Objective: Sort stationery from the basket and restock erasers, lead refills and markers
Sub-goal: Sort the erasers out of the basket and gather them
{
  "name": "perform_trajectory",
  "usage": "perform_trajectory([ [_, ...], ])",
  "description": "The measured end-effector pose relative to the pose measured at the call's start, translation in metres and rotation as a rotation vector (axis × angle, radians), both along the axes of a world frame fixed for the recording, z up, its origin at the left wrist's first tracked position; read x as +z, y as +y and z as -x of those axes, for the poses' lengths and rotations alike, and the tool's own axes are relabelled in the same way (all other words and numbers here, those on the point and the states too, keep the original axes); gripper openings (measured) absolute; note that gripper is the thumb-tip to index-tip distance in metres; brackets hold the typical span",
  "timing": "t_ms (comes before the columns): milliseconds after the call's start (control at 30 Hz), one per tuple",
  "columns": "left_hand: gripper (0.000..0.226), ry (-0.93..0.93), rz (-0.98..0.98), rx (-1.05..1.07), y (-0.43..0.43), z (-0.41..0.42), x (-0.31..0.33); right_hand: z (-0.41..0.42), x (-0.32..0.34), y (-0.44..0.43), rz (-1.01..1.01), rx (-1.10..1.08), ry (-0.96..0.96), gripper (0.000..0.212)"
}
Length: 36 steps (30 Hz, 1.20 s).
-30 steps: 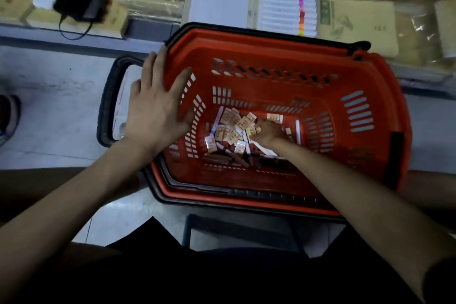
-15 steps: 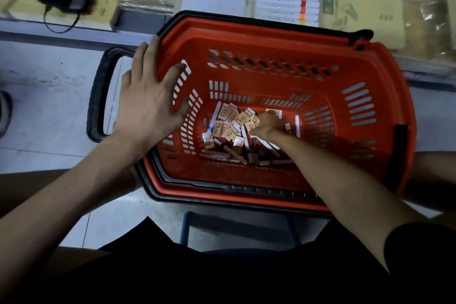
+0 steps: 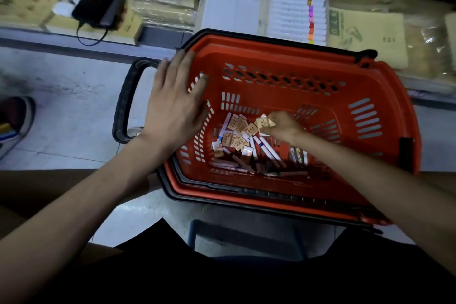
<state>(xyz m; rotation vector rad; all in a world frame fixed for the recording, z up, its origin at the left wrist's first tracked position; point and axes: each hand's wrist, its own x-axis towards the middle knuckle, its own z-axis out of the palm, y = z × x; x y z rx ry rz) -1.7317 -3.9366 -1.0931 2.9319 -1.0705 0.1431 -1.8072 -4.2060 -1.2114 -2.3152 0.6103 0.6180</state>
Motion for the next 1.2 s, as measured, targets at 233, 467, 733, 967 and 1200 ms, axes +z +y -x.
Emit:
perform_trajectory([
  [233,0.041,0.870,0.884,0.245,-0.036,0.012,0.017,-0.004,0.120,0.054,-0.302,-0.057,-0.469,0.036],
  [467,0.034,1.855,1.428,0.712,-0.044,0.010,0.018,-0.015,0.138,0.087,-0.052,0.262,-0.776,0.021],
  [733,0.025,1.609,1.394,0.924,-0.026,0.013,0.014,-0.022,0.042,0.016,0.067,0.103,-0.463,0.020],
  [967,0.023,1.769,1.399,0.789,-0.019,0.017,0.016,-0.023,-0.060,0.014,0.144,0.096,0.053,0.048],
  [1200,0.024,1.768,1.367,0.789,-0.020,0.014,0.007,-0.036,-0.098,0.026,0.139,-0.014,0.164,0.051],
])
